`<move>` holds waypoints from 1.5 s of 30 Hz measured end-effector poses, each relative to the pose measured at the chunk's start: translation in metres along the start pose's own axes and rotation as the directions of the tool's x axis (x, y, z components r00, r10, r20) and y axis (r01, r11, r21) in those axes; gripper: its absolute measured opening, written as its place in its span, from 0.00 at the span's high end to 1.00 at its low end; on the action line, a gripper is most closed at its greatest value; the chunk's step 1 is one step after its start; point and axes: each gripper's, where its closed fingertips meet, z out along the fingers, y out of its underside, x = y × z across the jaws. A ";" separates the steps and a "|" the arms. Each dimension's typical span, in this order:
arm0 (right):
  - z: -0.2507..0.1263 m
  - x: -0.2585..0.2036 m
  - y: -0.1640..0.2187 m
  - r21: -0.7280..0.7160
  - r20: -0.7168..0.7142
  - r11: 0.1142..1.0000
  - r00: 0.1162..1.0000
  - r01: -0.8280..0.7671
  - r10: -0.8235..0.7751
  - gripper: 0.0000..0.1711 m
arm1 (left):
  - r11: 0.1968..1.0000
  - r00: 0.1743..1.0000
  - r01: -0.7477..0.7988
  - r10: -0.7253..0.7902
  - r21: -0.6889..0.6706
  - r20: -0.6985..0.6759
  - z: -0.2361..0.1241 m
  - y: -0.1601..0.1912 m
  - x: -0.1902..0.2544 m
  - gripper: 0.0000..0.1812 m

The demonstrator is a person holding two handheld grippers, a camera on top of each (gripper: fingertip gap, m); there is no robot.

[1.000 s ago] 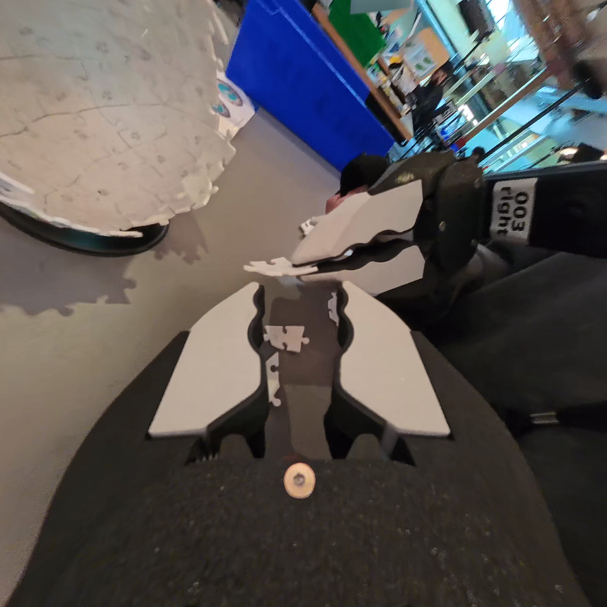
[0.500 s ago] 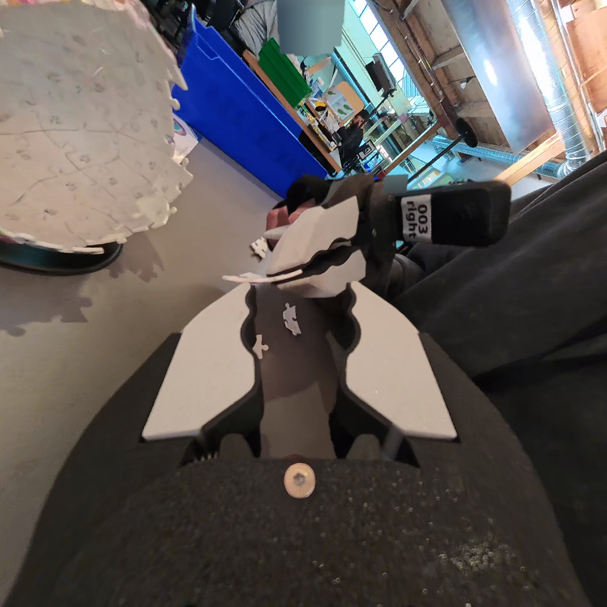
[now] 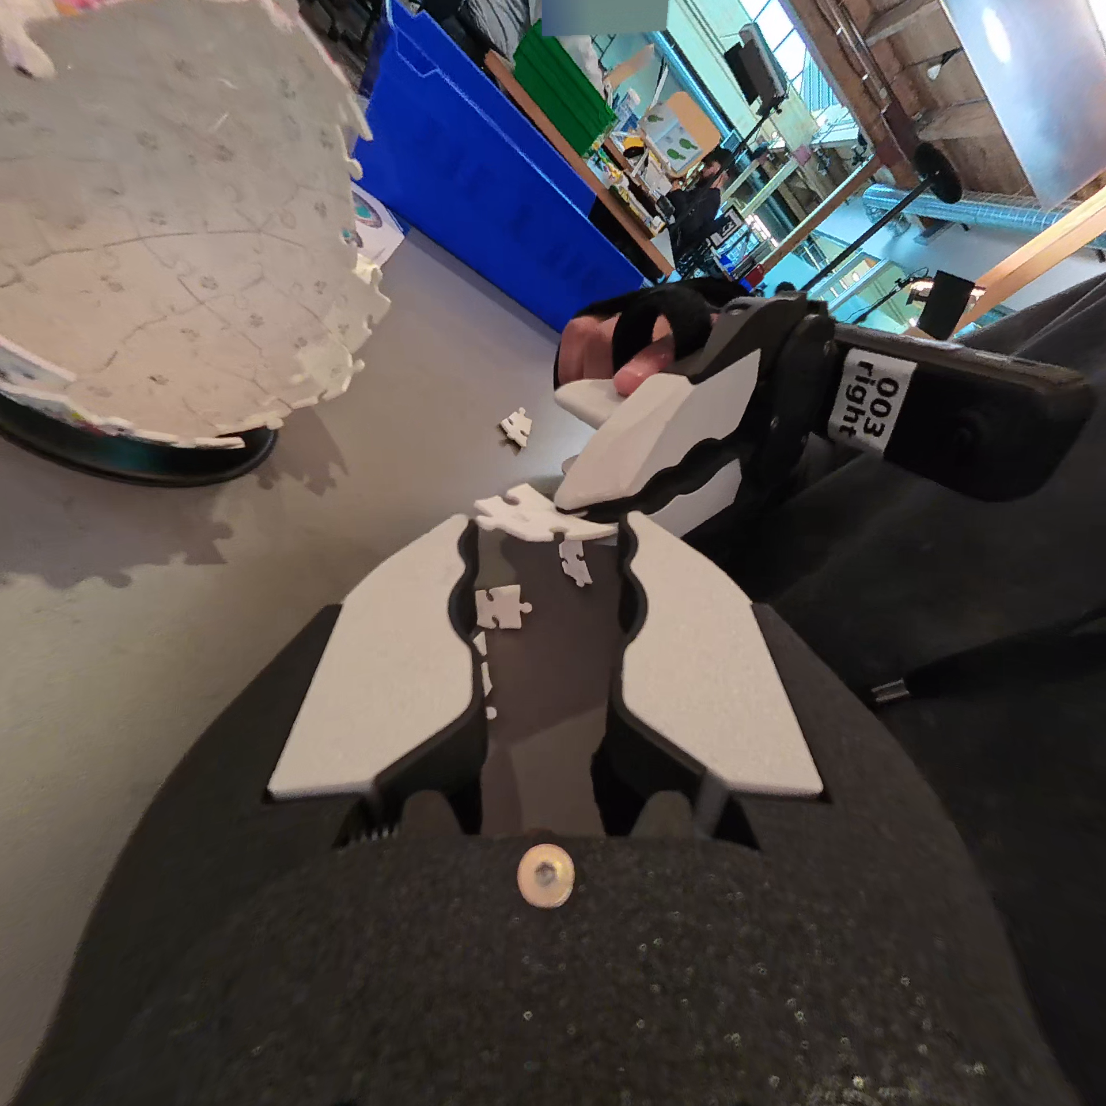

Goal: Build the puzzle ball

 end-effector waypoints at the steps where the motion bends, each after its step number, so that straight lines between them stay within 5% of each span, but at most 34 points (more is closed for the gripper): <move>1: -0.001 -0.001 -0.001 0.010 0.013 1.000 1.000 -0.018 0.018 0.99 | 1.000 1.000 -0.001 0.001 0.001 -0.004 0.000 0.000 0.001 0.76; 5: -0.009 0.000 -0.010 0.070 0.032 0.995 0.997 -0.075 0.073 0.99 | 1.000 1.000 0.004 -0.004 0.004 -0.020 -0.003 -0.001 0.001 0.88; 25: -0.009 0.000 -0.008 0.064 -0.022 0.998 1.000 -0.001 0.003 0.99 | 1.000 0.997 -0.017 0.018 0.023 -0.078 -0.011 -0.004 0.012 0.94; 45: -0.013 -0.005 -0.003 0.084 0.036 0.991 0.994 -0.108 0.105 0.99 | 0.996 0.996 -0.084 0.084 -0.006 -0.027 -0.012 0.000 0.009 1.00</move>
